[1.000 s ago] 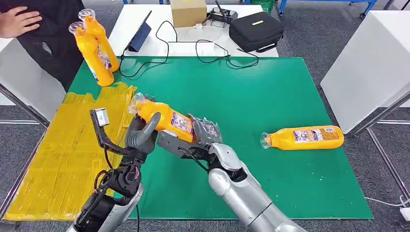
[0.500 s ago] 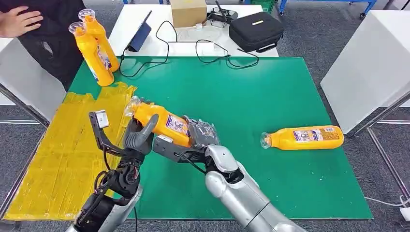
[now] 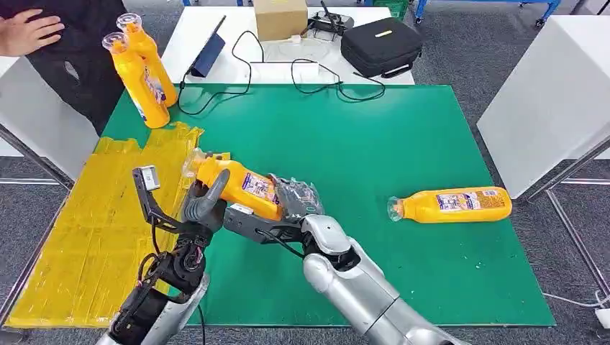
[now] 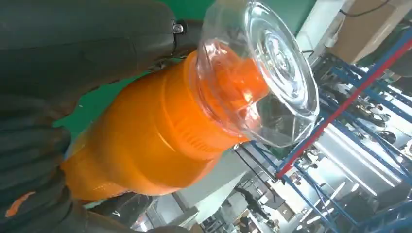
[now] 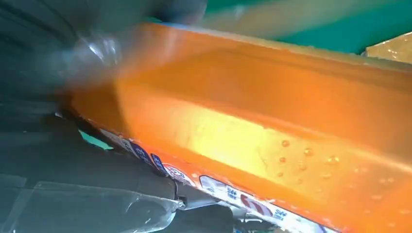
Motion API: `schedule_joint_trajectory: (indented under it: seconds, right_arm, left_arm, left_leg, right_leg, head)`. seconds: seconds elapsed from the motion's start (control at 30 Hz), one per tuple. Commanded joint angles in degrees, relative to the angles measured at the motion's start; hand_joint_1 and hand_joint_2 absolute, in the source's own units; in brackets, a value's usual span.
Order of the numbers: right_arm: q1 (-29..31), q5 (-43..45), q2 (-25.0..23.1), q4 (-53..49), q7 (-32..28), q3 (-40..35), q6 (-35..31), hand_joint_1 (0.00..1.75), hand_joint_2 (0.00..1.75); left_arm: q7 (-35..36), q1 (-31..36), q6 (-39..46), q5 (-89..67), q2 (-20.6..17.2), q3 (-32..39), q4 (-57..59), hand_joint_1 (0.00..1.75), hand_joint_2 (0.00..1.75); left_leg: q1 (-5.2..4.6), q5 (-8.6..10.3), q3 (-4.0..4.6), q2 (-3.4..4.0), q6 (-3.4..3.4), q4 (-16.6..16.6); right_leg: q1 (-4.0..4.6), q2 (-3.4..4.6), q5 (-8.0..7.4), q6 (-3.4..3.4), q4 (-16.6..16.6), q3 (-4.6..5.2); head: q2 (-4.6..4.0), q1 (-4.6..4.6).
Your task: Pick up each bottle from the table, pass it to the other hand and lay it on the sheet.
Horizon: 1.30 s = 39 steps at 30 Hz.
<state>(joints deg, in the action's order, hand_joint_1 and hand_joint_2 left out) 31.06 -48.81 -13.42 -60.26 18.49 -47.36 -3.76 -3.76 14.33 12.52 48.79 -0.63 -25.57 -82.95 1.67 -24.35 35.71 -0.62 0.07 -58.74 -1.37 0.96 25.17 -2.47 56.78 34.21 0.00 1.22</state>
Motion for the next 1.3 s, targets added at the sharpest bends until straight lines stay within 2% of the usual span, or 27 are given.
schedule_joint_trajectory:
  seconds: [0.03, 0.47, 0.5, 1.3]
  right_arm:
    - [4.0, 0.7, -2.1, 3.2, -2.0, -4.6, 0.1, 1.75, 1.75]
    - [4.8, 2.0, -2.2, 4.2, -2.6, -3.3, -0.4, 1.75, 1.75]
    - [4.8, 2.1, -2.1, 4.2, -2.7, -3.2, -0.5, 1.75, 1.75]
    - [5.8, 5.8, -3.1, 4.7, -5.3, 1.9, -6.4, 1.75, 1.75]
  left_arm:
    - [2.0, 1.4, -1.2, 1.3, -0.2, -4.6, 5.5, 0.00, 0.00]
    - [2.5, 1.7, -1.1, 1.3, -0.6, -5.3, 6.2, 0.00, 0.00]
    - [2.5, 1.6, -1.1, 1.3, -0.5, -5.4, 6.1, 0.00, 1.75]
    - [0.1, 2.3, -1.4, 0.0, 0.2, -4.7, 2.2, 0.00, 1.75]
  left_leg:
    - [-0.06, -0.08, -0.25, 0.12, 0.09, 0.0]
    - [-0.05, -0.06, -0.16, 0.10, 0.07, 0.0]
    - [-0.05, -0.04, -0.11, 0.08, 0.06, 0.0]
    - [-0.06, -0.07, -0.17, 0.08, 0.09, 0.0]
  right_leg:
    - [-0.01, -0.02, 0.07, 0.16, 0.0, -0.19]
    - [-0.01, -0.01, 0.06, 0.12, 0.0, -0.12]
    - [-0.01, -0.01, 0.04, 0.10, 0.0, -0.07]
    - [-0.01, -0.05, 0.08, 0.15, 0.1, -0.13]
  head:
    - [0.00, 0.00]
    - [0.00, 0.00]
    - [0.00, 0.00]
    - [0.00, 0.00]
